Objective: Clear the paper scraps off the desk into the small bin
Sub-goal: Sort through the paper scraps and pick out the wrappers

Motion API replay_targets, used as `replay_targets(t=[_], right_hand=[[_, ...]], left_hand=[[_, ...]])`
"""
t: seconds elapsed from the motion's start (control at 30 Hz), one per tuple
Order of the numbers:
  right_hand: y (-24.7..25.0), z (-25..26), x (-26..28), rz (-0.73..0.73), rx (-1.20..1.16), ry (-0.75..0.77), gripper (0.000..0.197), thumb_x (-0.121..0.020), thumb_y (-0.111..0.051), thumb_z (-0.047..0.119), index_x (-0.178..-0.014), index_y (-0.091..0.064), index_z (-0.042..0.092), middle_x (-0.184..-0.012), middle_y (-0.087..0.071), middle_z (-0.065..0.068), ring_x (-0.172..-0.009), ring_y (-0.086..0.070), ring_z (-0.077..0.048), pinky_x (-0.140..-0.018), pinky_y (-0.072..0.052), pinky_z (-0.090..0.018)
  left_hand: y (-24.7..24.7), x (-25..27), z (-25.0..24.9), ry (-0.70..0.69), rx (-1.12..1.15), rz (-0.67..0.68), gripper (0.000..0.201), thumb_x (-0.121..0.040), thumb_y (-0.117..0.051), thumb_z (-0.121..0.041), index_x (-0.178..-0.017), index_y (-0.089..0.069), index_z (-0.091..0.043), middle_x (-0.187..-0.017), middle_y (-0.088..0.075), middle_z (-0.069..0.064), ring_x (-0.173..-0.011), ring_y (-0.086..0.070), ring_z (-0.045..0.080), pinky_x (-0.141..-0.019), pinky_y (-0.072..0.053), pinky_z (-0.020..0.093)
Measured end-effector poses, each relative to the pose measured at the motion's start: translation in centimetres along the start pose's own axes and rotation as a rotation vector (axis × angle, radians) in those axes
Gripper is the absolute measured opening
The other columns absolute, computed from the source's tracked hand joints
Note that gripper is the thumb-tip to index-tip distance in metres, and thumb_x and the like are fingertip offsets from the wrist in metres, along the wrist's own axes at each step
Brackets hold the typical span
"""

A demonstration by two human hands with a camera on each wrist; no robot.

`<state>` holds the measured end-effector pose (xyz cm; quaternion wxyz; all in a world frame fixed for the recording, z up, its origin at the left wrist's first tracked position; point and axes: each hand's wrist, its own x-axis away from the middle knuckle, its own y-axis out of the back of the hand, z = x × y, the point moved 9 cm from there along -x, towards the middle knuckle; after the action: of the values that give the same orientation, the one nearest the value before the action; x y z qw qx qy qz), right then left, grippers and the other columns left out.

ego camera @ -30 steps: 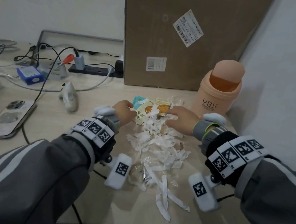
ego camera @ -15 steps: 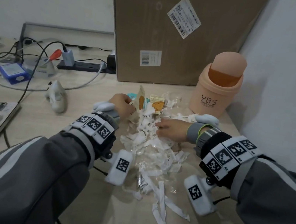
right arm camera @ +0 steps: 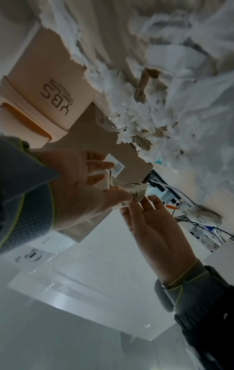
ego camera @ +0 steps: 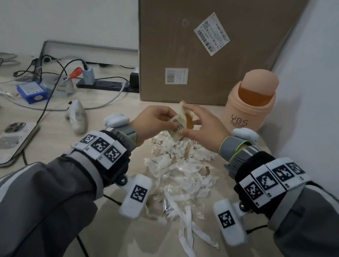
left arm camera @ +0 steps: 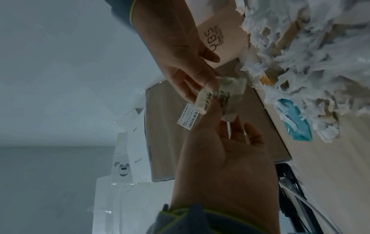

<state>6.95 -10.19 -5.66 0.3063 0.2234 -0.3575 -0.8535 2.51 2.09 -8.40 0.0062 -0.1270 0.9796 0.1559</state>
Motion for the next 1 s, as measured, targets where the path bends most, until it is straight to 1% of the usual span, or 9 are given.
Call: replay_targets(t=[0.07,0.2,0.33,0.5,0.57,0.67,0.83,0.93,1.0], right_hand=[[-0.2,-0.6,-0.2,-0.014,-0.053,-0.009,0.046,-0.08,-0.07,0.02,-0.123,-0.056,0.024,-0.125,-0.055,0.004,-0.101,-0.056,-0.012,-0.086,-0.044,-0.023],[-0.5,-1.0,-0.6,-0.053,0.032,0.05,0.009,-0.084,-0.063,0.017,-0.091,-0.067,0.014,-0.084,-0.066,0.0,-0.074,-0.054,-0.014,-0.067,-0.04,-0.029],[0.8,-3.4,-1.6,-0.147,0.073,-0.031,0.021,-0.087,-0.058,0.018,-0.071,-0.059,0.005,-0.064,-0.058,-0.006,-0.067,-0.056,-0.024,-0.062,-0.04,-0.034],[1.7,-7.3,-2.6,-0.225,-0.237,-0.2,0.015,-0.09,-0.055,0.016,-0.092,-0.066,0.005,-0.09,-0.072,-0.01,-0.07,-0.068,-0.014,-0.062,-0.049,-0.032],[1.7,-7.9,-2.8,-0.217,-0.299,-0.234,0.015,-0.091,-0.054,0.014,-0.098,-0.066,0.01,-0.095,-0.071,-0.006,-0.066,-0.066,-0.01,-0.056,-0.044,-0.023],[1.7,-8.6,-3.2,-0.196,-0.351,-0.267,0.015,-0.091,-0.054,0.013,-0.099,-0.066,0.013,-0.096,-0.071,-0.006,-0.065,-0.063,-0.008,-0.056,-0.043,-0.022],[1.5,-8.7,-3.2,-0.175,-0.362,-0.26,0.015,-0.09,-0.053,0.012,-0.097,-0.067,0.012,-0.096,-0.071,-0.006,-0.064,-0.063,-0.009,-0.057,-0.043,-0.025],[1.7,-8.9,-3.2,-0.18,-0.378,-0.256,0.016,-0.09,-0.053,0.012,-0.096,-0.067,0.017,-0.093,-0.071,-0.003,-0.063,-0.062,-0.009,-0.055,-0.043,-0.023],[1.9,-8.9,-3.1,-0.179,-0.375,-0.255,0.015,-0.09,-0.053,0.012,-0.094,-0.066,0.019,-0.091,-0.07,0.0,-0.062,-0.062,-0.008,-0.055,-0.044,-0.022]], left_hand=[[-0.9,-0.1,-0.4,-0.034,0.001,0.053,0.014,-0.091,-0.066,0.004,-0.089,-0.066,-0.01,-0.084,-0.072,0.004,-0.075,-0.067,0.013,-0.076,-0.053,0.02],[-1.5,-0.7,-0.1,-0.038,0.002,0.096,0.009,-0.093,-0.065,-0.001,-0.092,-0.07,-0.009,-0.086,-0.072,0.001,-0.071,-0.067,-0.003,-0.072,-0.051,0.009],[1.1,-2.7,1.0,-0.003,-0.104,-0.098,0.014,-0.095,-0.067,-0.02,-0.102,-0.076,-0.011,-0.086,-0.071,-0.005,-0.066,-0.06,-0.009,-0.063,-0.044,0.003],[5.1,-6.4,5.7,0.197,-0.352,-0.3,0.032,-0.091,-0.068,-0.007,-0.123,-0.068,-0.006,-0.126,-0.066,0.011,-0.107,-0.062,0.022,-0.091,-0.046,0.026],[5.0,-8.0,6.8,0.264,-0.479,-0.236,0.044,-0.092,-0.067,-0.006,-0.135,-0.059,-0.007,-0.142,-0.056,0.012,-0.126,-0.056,0.027,-0.105,-0.043,0.031],[3.8,-10.1,7.7,0.318,-0.629,-0.079,0.06,-0.093,-0.069,-0.012,-0.148,-0.045,-0.008,-0.153,-0.043,0.012,-0.139,-0.044,0.027,-0.11,-0.035,0.03],[2.6,-11.6,8.9,0.354,-0.848,0.079,0.078,-0.093,-0.068,-0.039,-0.156,-0.03,-0.014,-0.159,-0.035,0.01,-0.144,-0.038,0.027,-0.112,-0.031,0.029],[2.5,-12.3,8.4,0.352,-0.992,0.064,0.063,-0.091,-0.067,-0.048,-0.144,-0.048,-0.019,-0.145,-0.048,0.012,-0.128,-0.052,0.03,-0.106,-0.044,0.036],[2.2,-12.6,8.3,0.348,-0.987,0.074,0.052,-0.091,-0.07,-0.04,-0.132,-0.057,-0.012,-0.132,-0.057,0.012,-0.119,-0.057,0.031,-0.099,-0.047,0.036]])
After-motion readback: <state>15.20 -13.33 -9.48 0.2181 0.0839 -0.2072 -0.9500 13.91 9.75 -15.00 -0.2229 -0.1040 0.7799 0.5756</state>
